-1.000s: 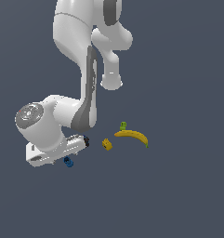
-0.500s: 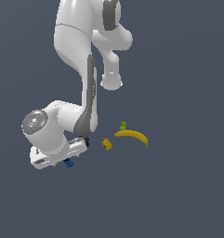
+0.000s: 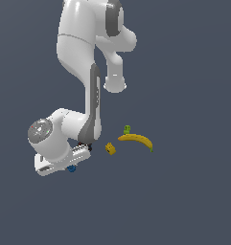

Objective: Pick up a designated object from a clutter of objects.

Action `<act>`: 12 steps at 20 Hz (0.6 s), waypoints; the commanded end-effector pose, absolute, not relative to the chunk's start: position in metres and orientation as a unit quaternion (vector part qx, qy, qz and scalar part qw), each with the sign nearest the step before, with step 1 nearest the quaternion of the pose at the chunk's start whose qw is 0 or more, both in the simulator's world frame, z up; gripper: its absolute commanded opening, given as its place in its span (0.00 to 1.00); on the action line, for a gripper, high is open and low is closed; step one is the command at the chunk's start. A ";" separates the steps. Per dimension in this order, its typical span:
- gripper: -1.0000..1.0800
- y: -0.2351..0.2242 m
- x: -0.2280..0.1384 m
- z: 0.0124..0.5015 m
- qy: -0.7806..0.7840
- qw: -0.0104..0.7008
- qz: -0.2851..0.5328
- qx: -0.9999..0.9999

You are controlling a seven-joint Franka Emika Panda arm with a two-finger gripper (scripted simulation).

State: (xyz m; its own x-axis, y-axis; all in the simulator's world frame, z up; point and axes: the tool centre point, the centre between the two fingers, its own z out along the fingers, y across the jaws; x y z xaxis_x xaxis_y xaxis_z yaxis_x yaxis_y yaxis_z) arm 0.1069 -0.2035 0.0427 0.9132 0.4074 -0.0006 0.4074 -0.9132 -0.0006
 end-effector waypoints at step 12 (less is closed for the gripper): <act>0.00 -0.203 0.106 0.044 -0.208 0.000 0.000 -0.978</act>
